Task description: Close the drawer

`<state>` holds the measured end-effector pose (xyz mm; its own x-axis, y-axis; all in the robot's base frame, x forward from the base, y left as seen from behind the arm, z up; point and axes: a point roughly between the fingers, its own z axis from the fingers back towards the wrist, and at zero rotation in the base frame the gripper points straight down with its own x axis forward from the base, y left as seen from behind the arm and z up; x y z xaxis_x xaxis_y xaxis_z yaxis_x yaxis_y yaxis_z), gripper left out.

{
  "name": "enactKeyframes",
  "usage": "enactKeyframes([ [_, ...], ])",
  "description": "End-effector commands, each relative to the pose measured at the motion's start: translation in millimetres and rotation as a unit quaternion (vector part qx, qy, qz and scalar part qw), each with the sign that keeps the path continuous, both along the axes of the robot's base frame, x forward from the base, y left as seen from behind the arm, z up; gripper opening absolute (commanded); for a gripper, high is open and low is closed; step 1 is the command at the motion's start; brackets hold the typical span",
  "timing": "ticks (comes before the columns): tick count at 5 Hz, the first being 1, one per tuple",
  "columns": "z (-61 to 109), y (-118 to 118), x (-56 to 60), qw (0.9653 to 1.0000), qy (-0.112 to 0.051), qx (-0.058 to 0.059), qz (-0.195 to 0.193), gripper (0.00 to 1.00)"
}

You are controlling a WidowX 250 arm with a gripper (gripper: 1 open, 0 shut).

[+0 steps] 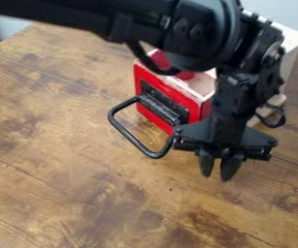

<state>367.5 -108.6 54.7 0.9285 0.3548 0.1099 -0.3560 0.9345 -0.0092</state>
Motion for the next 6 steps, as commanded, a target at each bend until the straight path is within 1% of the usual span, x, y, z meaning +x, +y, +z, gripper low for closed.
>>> enactKeyframes([
  [1,18.2,13,6.3,0.9997,-0.026,-0.002,0.0,0.0],
  [2,21.2,27,0.7,0.9998,-0.022,0.0,0.002,1.0],
  [3,29.5,39,-5.4,0.9994,-0.033,-0.011,0.003,1.0],
  [4,28.1,37,1.3,0.9994,-0.034,-0.003,0.003,1.0],
  [5,19.9,39,6.7,0.9995,-0.031,0.008,0.007,1.0],
  [6,19.5,38,13.0,0.9995,-0.025,0.013,0.017,1.0],
])
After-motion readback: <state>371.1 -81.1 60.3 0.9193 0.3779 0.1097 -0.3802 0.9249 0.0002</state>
